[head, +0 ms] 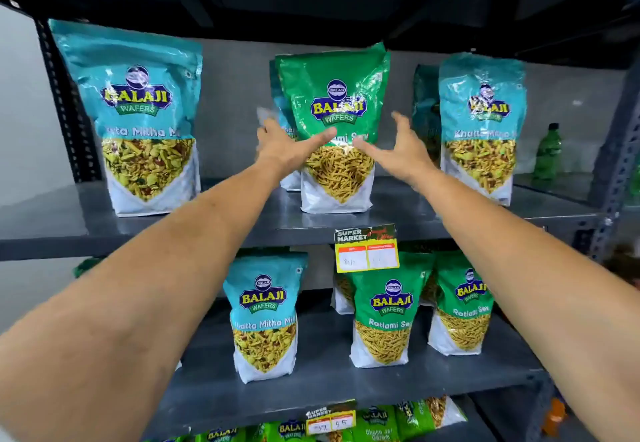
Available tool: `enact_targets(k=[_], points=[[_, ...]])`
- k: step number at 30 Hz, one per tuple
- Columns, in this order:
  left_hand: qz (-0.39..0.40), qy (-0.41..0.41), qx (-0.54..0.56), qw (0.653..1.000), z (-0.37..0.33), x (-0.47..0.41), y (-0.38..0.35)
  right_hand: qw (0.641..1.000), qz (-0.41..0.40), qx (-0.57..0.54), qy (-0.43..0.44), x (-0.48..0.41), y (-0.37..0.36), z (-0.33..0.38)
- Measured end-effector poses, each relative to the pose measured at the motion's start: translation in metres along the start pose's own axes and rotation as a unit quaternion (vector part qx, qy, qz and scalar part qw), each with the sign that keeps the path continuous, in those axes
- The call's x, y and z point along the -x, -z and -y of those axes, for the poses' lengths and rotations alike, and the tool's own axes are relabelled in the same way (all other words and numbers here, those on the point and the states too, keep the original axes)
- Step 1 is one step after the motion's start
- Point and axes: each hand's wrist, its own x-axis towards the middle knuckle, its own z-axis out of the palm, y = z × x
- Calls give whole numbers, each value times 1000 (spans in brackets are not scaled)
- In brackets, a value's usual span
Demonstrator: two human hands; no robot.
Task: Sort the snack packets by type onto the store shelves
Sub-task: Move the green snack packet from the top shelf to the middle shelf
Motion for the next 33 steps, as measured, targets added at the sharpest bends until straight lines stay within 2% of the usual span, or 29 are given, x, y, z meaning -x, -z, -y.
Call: enact_targets(k=[3,5,7,11,16,23,27,33], points=[[78,17,98,992,8,-9,-16,990,70,-107,-60,-13,-9,-11],[101,5,127,987,20,-20,-28,968,131,-196,-80,-19,-16,-20],[113,-4,163,980,24,-23,-32,946,165,-270,-75,-25,-20,-29],[134,6,217,967,30,-25,-30,916,207,-340,-60,-32,-23,-42],[119,20,207,971,31,-15,-24,906,228,-355,-33,-29,-20,-44],[82,-23,217,972,17,29,-7,902,231,-366,8,-7,-6,-37],[57,-75,243,966,5,69,2,888,245,-388,36,22,10,-26],[45,-91,256,961,14,140,8,880,266,-385,83,90,33,-20]])
